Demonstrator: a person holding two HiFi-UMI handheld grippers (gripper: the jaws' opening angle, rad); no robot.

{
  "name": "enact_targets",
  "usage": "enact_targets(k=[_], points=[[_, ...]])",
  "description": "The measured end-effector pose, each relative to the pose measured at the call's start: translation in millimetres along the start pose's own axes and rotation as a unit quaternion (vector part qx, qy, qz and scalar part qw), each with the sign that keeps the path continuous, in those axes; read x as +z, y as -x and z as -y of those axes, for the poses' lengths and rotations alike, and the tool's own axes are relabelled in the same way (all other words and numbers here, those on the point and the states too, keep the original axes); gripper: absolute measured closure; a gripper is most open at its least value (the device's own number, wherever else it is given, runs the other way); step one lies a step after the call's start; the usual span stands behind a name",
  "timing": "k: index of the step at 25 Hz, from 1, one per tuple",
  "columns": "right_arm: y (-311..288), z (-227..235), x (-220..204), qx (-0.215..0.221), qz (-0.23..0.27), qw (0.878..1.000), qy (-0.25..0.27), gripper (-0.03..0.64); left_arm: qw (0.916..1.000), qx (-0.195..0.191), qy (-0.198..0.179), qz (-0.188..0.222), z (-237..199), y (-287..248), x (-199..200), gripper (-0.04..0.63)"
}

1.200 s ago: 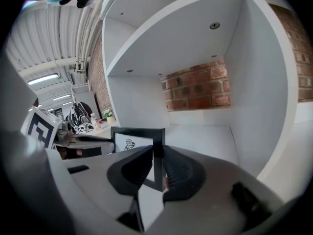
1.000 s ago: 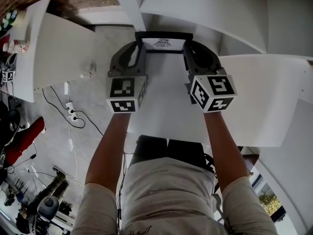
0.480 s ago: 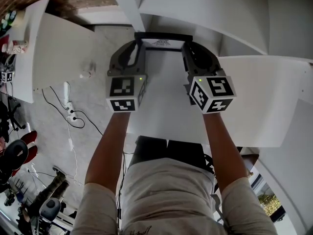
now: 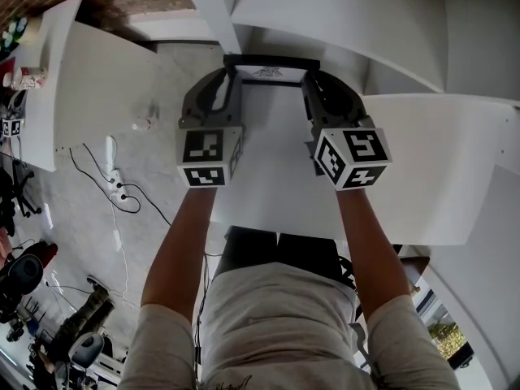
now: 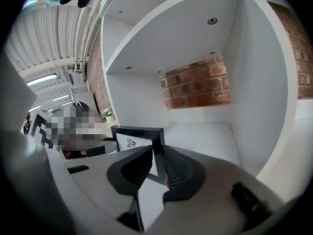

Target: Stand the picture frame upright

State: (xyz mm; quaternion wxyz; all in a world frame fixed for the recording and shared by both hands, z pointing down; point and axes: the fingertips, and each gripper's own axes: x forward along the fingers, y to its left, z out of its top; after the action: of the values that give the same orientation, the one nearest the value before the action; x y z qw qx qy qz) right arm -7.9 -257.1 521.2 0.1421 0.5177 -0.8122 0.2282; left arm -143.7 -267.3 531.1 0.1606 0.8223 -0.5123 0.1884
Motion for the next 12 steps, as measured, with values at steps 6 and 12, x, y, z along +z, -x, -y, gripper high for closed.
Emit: enact_targets(k=[6,12], points=[[-0.6,-0.6,-0.3,-0.003,0.0,1.0,0.0,0.538,1.0,0.0,-0.006,-0.006,-0.3,-0.4,-0.4,0.522],[-1.2,-0.7,1.0,-0.001,-0.003,1.0,0.0,0.537,1.0,-0.003,0.0,-0.007,-1.1,-0.3,1.6,0.522]])
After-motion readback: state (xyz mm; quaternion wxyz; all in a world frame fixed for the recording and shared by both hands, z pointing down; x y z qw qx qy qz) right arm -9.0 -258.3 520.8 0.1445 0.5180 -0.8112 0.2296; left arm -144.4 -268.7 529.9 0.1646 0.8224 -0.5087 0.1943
